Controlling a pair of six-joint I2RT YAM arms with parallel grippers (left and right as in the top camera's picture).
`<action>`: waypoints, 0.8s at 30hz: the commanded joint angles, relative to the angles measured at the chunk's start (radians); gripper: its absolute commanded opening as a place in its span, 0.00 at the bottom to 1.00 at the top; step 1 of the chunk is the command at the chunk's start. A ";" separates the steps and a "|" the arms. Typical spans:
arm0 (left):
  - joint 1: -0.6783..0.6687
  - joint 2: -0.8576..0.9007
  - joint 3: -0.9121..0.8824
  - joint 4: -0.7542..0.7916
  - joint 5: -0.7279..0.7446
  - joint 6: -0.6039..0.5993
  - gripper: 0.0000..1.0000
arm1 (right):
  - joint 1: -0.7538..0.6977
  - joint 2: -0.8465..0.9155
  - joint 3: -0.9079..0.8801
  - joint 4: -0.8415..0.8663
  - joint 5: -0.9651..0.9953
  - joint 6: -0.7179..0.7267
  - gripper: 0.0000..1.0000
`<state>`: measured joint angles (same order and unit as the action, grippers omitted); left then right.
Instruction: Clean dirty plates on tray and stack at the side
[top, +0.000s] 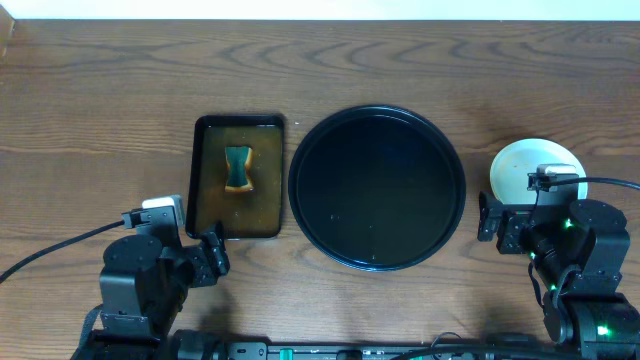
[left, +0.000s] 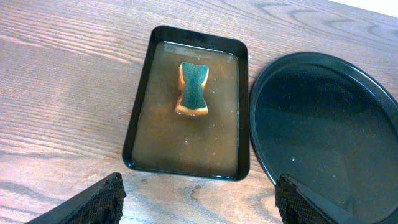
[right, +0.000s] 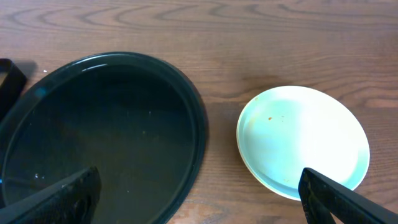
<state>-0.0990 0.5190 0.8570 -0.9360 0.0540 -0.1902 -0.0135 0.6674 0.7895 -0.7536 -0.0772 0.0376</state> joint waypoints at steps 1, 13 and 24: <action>0.004 -0.004 -0.008 -0.002 0.006 -0.005 0.79 | 0.015 -0.001 -0.007 0.001 0.007 0.010 0.99; 0.004 -0.004 -0.008 -0.002 0.006 -0.005 0.79 | 0.026 -0.120 -0.119 0.285 -0.010 0.000 0.99; 0.004 -0.004 -0.008 -0.002 0.006 -0.005 0.79 | 0.068 -0.525 -0.591 0.855 -0.008 0.003 0.99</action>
<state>-0.0990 0.5186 0.8536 -0.9375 0.0540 -0.1898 0.0418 0.2085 0.2810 0.0471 -0.0837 0.0380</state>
